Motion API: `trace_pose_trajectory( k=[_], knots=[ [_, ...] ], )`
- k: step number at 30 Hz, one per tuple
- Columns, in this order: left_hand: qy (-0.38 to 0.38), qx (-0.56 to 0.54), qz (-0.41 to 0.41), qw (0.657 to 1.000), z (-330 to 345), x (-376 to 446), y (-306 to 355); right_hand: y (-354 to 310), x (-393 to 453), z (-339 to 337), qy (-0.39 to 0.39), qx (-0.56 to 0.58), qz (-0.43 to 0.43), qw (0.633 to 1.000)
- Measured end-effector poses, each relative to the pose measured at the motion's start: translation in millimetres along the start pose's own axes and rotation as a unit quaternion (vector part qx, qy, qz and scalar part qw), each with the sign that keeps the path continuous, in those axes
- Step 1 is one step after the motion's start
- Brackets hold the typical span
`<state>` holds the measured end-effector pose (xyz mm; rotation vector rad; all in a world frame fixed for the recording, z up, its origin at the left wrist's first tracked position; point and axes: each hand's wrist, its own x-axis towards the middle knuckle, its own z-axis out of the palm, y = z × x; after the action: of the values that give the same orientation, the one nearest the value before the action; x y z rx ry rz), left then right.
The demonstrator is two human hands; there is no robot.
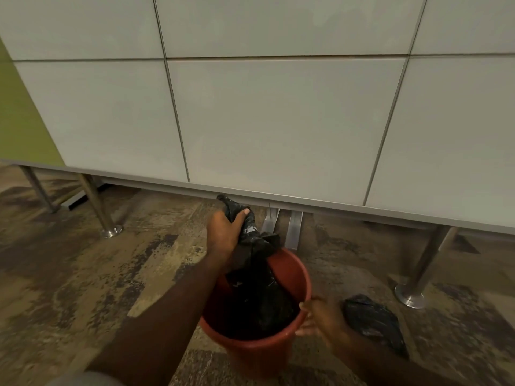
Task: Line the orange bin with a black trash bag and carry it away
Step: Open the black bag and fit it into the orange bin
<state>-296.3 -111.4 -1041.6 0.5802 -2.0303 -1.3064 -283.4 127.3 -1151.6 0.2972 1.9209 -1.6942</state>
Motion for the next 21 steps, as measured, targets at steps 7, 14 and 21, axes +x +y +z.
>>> trace_pose_trajectory(
  k=[7, 14, 21],
  knots=[
    [-0.054, -0.002, -0.001, 0.999, 8.3, -8.0, 5.1, 12.1, -46.2, -26.9, -0.029, -0.073, 0.004, 0.997],
    [-0.161, 0.011, -0.036, 0.986, 2.8, -27.4, 0.1, -69.0, -66.3, -14.1, 0.078, -0.193, -0.266, 0.941],
    [-0.216, -0.143, -0.128, 0.958, -2.8, -47.6, 6.6, -131.5, -67.1, 44.4, -0.126, -0.165, -0.201, 0.957]
  ],
)
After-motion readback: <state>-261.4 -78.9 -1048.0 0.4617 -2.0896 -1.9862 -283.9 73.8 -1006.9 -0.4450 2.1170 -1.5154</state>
